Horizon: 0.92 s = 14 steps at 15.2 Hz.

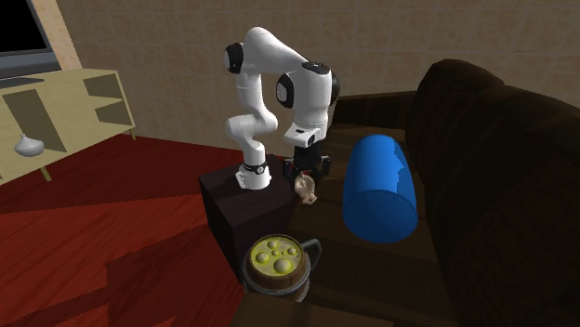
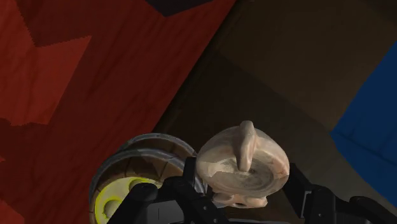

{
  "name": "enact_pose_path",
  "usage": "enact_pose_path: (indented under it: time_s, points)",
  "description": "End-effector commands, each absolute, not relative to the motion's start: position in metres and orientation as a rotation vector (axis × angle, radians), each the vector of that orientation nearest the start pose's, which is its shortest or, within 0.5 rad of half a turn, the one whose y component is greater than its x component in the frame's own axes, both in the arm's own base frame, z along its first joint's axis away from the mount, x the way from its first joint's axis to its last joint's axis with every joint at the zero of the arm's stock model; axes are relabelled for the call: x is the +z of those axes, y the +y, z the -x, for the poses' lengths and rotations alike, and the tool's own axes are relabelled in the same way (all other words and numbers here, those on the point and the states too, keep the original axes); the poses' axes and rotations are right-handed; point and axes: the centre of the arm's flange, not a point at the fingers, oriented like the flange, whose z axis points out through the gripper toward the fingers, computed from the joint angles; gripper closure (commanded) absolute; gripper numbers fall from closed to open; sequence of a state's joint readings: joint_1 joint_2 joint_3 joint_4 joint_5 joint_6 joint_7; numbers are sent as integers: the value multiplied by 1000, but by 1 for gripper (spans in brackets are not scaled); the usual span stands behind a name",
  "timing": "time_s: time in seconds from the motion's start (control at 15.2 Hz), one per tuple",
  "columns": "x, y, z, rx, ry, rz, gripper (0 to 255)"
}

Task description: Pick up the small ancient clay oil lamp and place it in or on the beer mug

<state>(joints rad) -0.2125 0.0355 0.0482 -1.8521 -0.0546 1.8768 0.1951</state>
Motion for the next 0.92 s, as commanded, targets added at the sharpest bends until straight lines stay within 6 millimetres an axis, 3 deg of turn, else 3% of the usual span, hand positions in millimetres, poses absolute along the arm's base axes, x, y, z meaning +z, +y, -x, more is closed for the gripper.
enact_pose_path:
  time_s: [0.0, 0.66, 0.86]
  points:
    - [498, -117, -577, 16, 543, 3145, 255]
    - [500, -227, -653, 16, 543, 3145, 255]
    - [484, -227, -653, 16, 543, 3145, 255]
